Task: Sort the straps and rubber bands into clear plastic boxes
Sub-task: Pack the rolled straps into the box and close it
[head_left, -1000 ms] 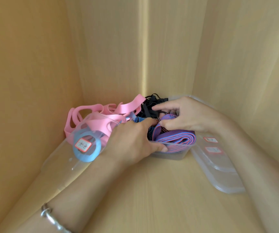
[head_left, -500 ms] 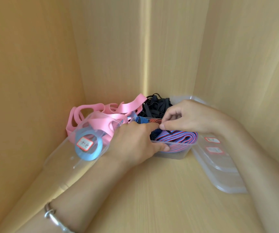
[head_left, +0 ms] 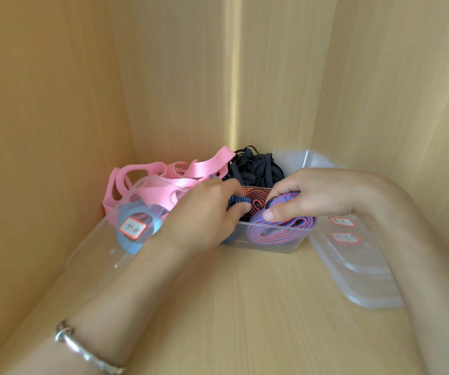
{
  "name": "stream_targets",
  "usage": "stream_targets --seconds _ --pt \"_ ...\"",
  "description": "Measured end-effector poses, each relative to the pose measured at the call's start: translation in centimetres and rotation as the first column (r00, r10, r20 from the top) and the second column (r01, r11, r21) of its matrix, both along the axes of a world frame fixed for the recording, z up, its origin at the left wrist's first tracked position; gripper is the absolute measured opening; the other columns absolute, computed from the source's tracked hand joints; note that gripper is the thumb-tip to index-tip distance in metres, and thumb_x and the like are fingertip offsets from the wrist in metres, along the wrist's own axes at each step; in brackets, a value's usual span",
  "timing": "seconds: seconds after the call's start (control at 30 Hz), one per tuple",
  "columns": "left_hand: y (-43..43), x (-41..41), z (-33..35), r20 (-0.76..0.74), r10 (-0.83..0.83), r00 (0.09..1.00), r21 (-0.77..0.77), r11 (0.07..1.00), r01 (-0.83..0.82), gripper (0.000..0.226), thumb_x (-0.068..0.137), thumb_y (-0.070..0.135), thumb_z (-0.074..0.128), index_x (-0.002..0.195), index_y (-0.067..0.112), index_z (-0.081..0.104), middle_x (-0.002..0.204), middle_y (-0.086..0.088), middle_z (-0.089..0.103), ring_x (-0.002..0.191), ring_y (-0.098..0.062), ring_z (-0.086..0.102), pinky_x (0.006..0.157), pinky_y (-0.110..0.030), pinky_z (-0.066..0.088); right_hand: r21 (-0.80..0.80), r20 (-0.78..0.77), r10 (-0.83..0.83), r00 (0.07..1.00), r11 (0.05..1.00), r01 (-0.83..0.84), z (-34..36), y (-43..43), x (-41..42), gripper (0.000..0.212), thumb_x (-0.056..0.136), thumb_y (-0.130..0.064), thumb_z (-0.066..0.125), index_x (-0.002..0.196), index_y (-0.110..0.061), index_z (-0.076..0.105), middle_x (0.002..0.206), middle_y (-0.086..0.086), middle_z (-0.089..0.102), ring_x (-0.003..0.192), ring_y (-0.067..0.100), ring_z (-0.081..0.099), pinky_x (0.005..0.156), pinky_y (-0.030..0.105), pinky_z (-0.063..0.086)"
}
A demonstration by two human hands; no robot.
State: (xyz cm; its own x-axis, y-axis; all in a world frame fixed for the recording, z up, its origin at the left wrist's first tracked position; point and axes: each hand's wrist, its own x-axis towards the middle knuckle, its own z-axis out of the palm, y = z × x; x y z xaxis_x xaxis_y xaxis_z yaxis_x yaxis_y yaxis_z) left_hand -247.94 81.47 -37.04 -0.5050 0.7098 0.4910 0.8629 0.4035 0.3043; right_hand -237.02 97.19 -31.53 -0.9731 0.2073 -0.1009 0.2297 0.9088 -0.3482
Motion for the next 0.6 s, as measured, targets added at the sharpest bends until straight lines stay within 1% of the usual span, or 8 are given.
stream_targets --seconds 0.1,0.17,0.23,0.3,0.37,0.43,0.5,0.6 --pt "0.3 -0.4 0.0 -0.01 0.07 0.998 0.046 0.997 -0.069 0.009 0.091 0.025 0.06 0.093 0.016 0.059 0.092 0.001 0.046 0.084 -0.023 0.049 0.072 -0.035 0.039 -0.015 0.002 -0.025 1.0 1.0 0.025 0.1 -0.2 0.2 0.027 0.083 -0.06 0.059 0.086 -0.037 0.072 0.085 -0.016 0.07 0.084 0.004 0.062 0.083 0.026 0.047" --pt "0.3 -0.5 0.0 -0.002 0.092 0.996 0.058 0.994 -0.091 0.007 0.091 0.021 0.059 0.089 0.016 0.055 0.095 -0.001 0.05 0.09 -0.026 0.054 0.077 -0.038 0.043 -0.007 -0.013 -0.036 0.999 0.999 0.036 0.0 -0.3 0.2 0.027 0.086 -0.054 0.058 0.074 -0.035 0.071 0.074 -0.015 0.064 0.076 0.005 0.057 0.074 0.026 0.044" --pt "0.1 -0.4 0.3 -0.006 0.111 0.994 0.054 0.992 -0.111 0.005 0.091 0.019 0.057 0.095 0.016 0.056 0.096 -0.003 0.057 0.093 -0.029 0.056 0.078 -0.041 0.046 0.02 -0.013 -0.048 0.999 0.999 0.048 -0.1 -0.4 0.1 0.021 0.084 -0.047 0.059 0.077 -0.033 0.072 0.08 -0.01 0.068 0.081 0.012 0.061 0.077 0.03 0.048" --pt "0.0 -0.3 0.4 -0.075 0.116 0.99 0.006 0.993 -0.116 0.021 0.092 0.015 0.053 0.112 0.02 0.059 0.101 -0.005 0.061 0.097 -0.031 0.057 0.079 -0.04 0.047 0.038 -0.006 -0.057 0.998 0.998 0.057 -0.1 -0.6 0.1 0.019 0.083 -0.042 0.059 0.087 -0.03 0.073 0.093 -0.006 0.071 0.094 0.017 0.065 0.087 0.035 0.051" --pt "-0.1 -0.1 0.6 -0.189 0.129 0.973 -0.076 0.986 -0.146 0.036 0.09 0.013 0.048 0.121 0.027 0.06 0.109 -0.007 0.061 0.101 -0.031 0.056 0.078 -0.036 0.043 0.039 0.004 -0.06 0.998 0.997 0.06 0.1 -0.9 0.1 0.018 0.084 -0.038 0.058 0.091 -0.029 0.073 0.098 -0.006 0.072 0.099 0.016 0.065 0.09 0.035 0.05" --pt "-0.1 0.1 0.8 -0.22 0.13 0.967 -0.087 0.984 -0.153 0.04 0.084 0.019 0.041 0.114 0.021 0.066 0.108 -0.01 0.062 0.101 -0.033 0.055 0.079 -0.035 0.038 0.045 0.011 -0.066 0.998 0.997 0.065 0.1 -1.2 0.1 0.017 0.085 -0.035 0.058 0.093 -0.029 0.072 0.099 -0.006 0.071 0.1 0.015 0.064 0.09 0.034 0.05" --pt "-0.1 0.0 0.9 -0.238 0.132 0.962 -0.043 0.988 -0.146 0.046 0.077 0.027 0.034 0.099 0.011 0.072 0.1 -0.015 0.065 0.095 -0.035 0.056 0.084 -0.037 0.038 0.053 0.013 -0.07 0.997 0.996 0.069 0.1 -1.3 0.0 0.017 0.086 -0.035 0.057 0.094 -0.03 0.072 0.099 -0.007 0.071 0.099 0.014 0.064 0.088 0.032 0.05" --pt "0.2 -0.8 0.8 -0.293 0.155 0.944 -0.033 0.985 -0.171 0.033 0.088 0.025 0.048 0.081 0.001 0.069 0.09 -0.019 0.064 0.089 -0.039 0.056 0.085 -0.042 0.04 0.071 0.014 -0.072 0.997 0.995 0.071 0.2 -1.6 0.0 0.017 0.088 -0.034 0.055 0.095 -0.032 0.07 0.099 -0.01 0.07 0.097 0.01 0.063 0.083 0.027 0.049"
